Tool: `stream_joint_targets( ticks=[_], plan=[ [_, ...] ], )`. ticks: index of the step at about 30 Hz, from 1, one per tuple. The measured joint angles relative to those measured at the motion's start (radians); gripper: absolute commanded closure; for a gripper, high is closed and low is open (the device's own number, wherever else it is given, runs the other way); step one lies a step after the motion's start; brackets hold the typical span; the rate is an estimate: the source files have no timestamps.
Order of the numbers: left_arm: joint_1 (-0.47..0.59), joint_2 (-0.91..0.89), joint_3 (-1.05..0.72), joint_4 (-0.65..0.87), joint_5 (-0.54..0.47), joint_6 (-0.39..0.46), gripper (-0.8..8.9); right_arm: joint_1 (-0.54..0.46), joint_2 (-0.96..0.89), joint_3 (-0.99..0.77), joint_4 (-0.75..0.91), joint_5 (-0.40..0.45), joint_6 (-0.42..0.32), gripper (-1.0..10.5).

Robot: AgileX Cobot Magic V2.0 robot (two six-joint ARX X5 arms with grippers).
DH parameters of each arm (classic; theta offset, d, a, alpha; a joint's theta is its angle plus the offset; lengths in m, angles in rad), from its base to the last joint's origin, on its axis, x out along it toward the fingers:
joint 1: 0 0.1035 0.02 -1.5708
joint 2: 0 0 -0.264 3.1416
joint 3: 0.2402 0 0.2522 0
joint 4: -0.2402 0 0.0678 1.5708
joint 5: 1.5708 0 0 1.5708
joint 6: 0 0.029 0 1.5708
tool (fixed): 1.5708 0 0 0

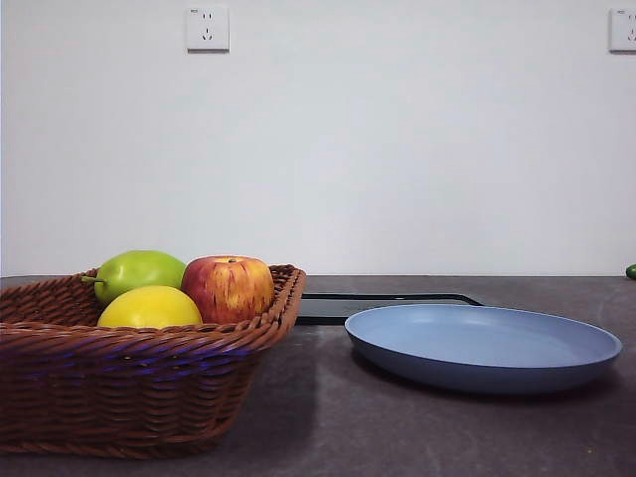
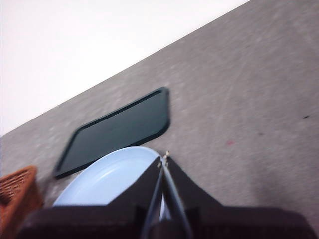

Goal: Take the lemon from the basket,put the lemon in the plate,hand out the plate

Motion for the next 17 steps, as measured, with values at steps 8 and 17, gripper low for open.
stream_joint_targets(
  ticks=[8,17],
  plan=[
    [0.000,0.035,0.143,-0.199,-0.004,-0.076,8.06,0.000,0.034,0.134,-0.119,-0.011,0.017,9.4],
    [0.000,0.245,0.377,-0.266,0.058,-0.070,8.06,0.000,0.240,0.422,-0.259,-0.011,-0.018,9.4]
  ],
)
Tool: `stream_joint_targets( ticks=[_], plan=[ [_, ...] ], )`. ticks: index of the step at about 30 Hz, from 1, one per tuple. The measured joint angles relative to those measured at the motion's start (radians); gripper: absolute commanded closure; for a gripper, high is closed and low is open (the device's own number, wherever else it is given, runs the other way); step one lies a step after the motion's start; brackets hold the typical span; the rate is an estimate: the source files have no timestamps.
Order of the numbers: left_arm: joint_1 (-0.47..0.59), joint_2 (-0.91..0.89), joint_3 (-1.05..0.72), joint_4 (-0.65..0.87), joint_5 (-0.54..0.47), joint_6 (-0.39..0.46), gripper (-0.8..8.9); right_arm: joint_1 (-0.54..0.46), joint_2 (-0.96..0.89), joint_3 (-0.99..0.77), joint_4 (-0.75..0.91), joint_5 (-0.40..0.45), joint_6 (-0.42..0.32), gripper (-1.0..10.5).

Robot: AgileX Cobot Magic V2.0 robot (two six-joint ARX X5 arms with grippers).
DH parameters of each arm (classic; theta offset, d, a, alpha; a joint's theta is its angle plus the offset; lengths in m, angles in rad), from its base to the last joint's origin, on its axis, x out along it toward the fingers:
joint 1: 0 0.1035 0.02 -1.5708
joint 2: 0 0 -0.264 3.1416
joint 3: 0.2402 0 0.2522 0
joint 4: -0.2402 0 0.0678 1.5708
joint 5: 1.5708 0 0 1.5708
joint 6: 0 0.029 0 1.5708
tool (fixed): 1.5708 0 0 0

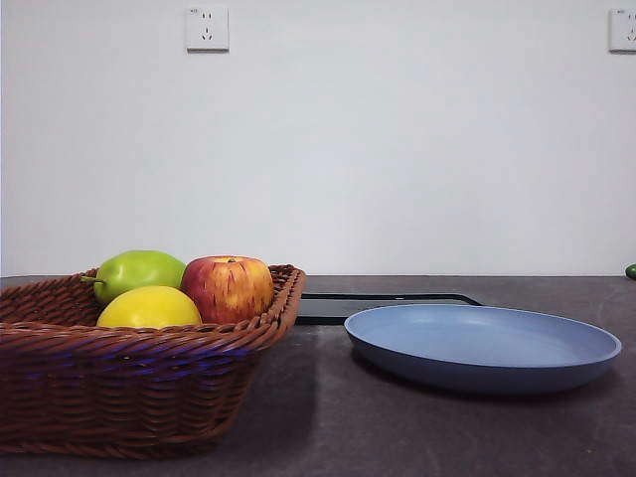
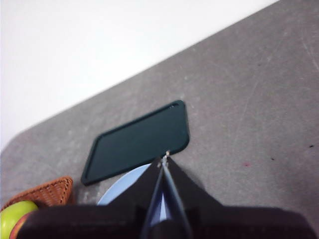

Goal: Take the lemon from the basket,put the lemon in the plate,hand out the plate

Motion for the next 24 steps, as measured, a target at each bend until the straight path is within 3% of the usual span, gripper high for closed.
stream_joint_targets(
  ticks=[7,11,15,18,24],
  plan=[
    [0.000,0.200,0.189,-0.163,0.116,0.071,8.06,0.000,0.204,0.206,-0.120,-0.019,-0.105,9.4],
    [0.000,0.317,0.277,-0.265,0.225,0.132,8.07,0.000,0.331,0.291,-0.180,-0.027,-0.200,9.4],
    [0.000,0.418,0.328,-0.325,0.339,0.180,8.06,0.000,0.464,0.341,-0.241,-0.116,-0.291,9.4],
    [0.000,0.466,0.334,-0.336,0.415,0.195,8.06,0.000,0.547,0.348,-0.262,-0.195,-0.327,9.2],
    [0.000,0.469,0.337,-0.350,0.465,0.200,8.06,0.000,0.650,0.348,-0.268,-0.205,-0.351,8.1]
  ],
)
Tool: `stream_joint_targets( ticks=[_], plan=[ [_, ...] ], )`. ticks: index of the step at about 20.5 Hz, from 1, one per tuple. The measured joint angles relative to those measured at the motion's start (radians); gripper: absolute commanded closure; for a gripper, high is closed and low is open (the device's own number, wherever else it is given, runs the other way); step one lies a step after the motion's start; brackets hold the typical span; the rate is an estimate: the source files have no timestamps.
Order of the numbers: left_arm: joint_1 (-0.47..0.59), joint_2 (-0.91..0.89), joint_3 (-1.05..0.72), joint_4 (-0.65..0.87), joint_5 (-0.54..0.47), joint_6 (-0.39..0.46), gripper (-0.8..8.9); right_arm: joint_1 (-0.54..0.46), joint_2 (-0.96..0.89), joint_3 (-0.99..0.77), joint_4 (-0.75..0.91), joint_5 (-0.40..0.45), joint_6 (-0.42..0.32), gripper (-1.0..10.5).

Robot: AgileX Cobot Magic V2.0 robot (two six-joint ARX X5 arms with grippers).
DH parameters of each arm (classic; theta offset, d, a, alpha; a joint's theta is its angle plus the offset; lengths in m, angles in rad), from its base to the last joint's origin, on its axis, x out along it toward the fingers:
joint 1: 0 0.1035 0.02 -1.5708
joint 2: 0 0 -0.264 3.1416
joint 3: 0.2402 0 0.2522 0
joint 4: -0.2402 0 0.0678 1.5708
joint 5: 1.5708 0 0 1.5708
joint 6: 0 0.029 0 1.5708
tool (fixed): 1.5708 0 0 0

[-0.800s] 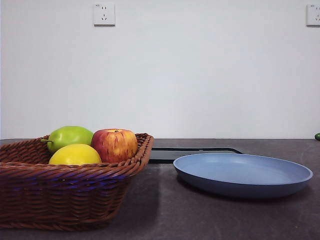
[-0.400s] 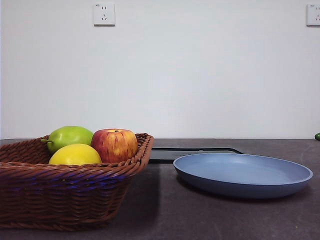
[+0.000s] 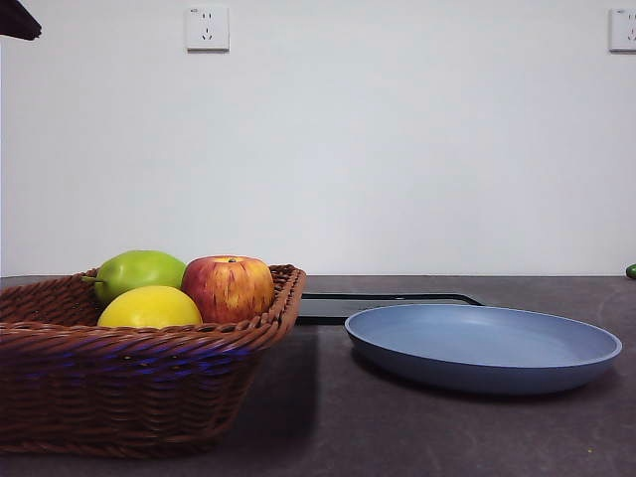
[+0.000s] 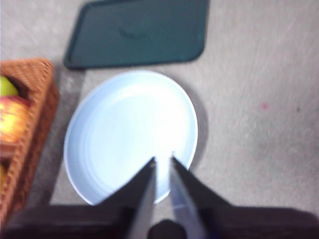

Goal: Take the lemon from the basket,put the lemon in the plate,hand out the plate

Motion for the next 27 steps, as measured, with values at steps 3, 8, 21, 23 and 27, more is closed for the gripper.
stream_joint_targets(
  ticks=[3,8,21,23,27],
  plan=[
    [0.000,0.000,0.000,-0.006,0.000,0.002,8.06,0.000,0.080,0.000,0.040,0.004,-0.001,7.9],
    [0.000,0.000,0.000,0.017,-0.001,0.002,8.06,0.000,0.283,0.002,0.163,0.003,0.002,7.9],
    [0.000,0.000,0.000,0.022,-0.004,0.002,8.06,0.000,0.640,0.002,0.263,-0.077,0.012,7.9],
    [0.000,0.000,0.000,0.022,-0.005,0.002,8.06,0.000,0.661,0.002,0.271,-0.081,0.016,8.0],
    [0.000,0.000,0.000,0.022,-0.005,0.002,8.06,0.000,0.663,0.002,0.288,-0.084,0.027,9.4]
  ],
)
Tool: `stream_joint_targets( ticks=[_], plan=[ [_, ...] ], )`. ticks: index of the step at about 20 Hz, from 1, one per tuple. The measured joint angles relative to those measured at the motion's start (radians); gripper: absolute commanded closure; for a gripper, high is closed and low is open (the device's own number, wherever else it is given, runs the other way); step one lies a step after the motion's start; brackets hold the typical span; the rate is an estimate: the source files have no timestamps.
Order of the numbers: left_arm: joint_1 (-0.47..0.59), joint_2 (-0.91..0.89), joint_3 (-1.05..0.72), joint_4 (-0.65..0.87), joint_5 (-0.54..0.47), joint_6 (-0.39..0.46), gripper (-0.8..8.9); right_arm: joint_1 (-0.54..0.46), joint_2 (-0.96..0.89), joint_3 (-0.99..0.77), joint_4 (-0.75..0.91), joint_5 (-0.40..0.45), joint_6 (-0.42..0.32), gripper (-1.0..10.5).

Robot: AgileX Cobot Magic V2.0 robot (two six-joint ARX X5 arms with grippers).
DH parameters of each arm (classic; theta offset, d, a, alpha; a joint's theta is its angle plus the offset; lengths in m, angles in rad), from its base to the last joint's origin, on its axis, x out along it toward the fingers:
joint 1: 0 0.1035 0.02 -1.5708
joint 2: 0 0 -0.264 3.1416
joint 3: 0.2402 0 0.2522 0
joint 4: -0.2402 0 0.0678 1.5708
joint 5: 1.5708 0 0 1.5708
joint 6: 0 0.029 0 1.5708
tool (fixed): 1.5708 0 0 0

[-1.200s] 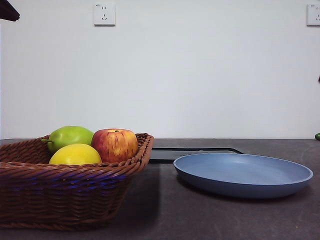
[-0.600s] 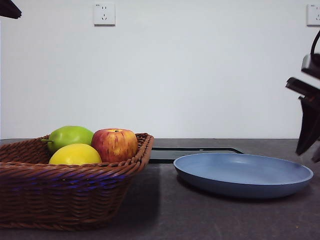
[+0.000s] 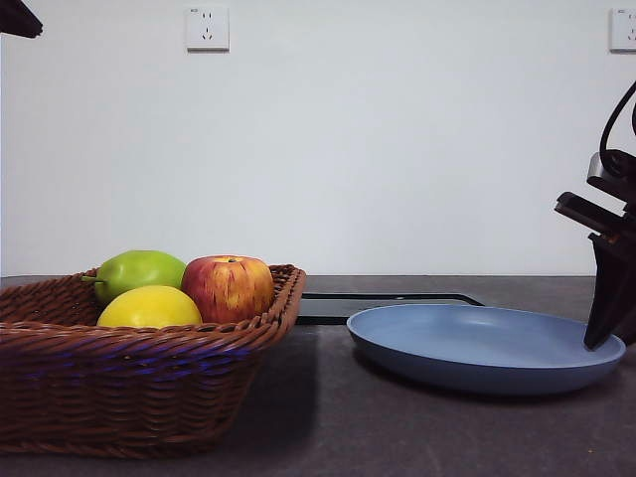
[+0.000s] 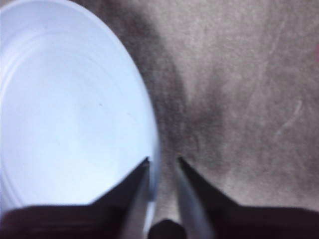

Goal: Take the lemon from the basket,put the lemon in the plate,hand out the plate

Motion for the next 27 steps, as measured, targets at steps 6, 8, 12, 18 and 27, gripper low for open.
stream_joint_targets(
  ticks=[6,8,12,18,27],
  plan=[
    [0.000,0.000,0.000,0.000,0.000,0.000,8.05,-0.001,-0.005,0.000,0.001,-0.072,0.017,9.4],
    [0.000,0.000,0.000,0.000,0.000,0.000,8.04,-0.001,-0.048,0.000,-0.003,-0.142,0.039,9.4],
    [-0.026,0.000,0.000,0.009,-0.014,-0.005,6.95,0.000,-0.200,0.000,-0.010,-0.179,0.071,9.4],
    [-0.159,0.011,0.000,0.008,-0.124,-0.047,4.99,0.000,-0.395,0.000,-0.065,-0.178,0.076,9.4],
    [-0.416,0.232,0.003,-0.059,-0.285,-0.206,4.88,-0.021,-0.481,0.000,-0.069,-0.172,0.076,9.4]
  ],
)
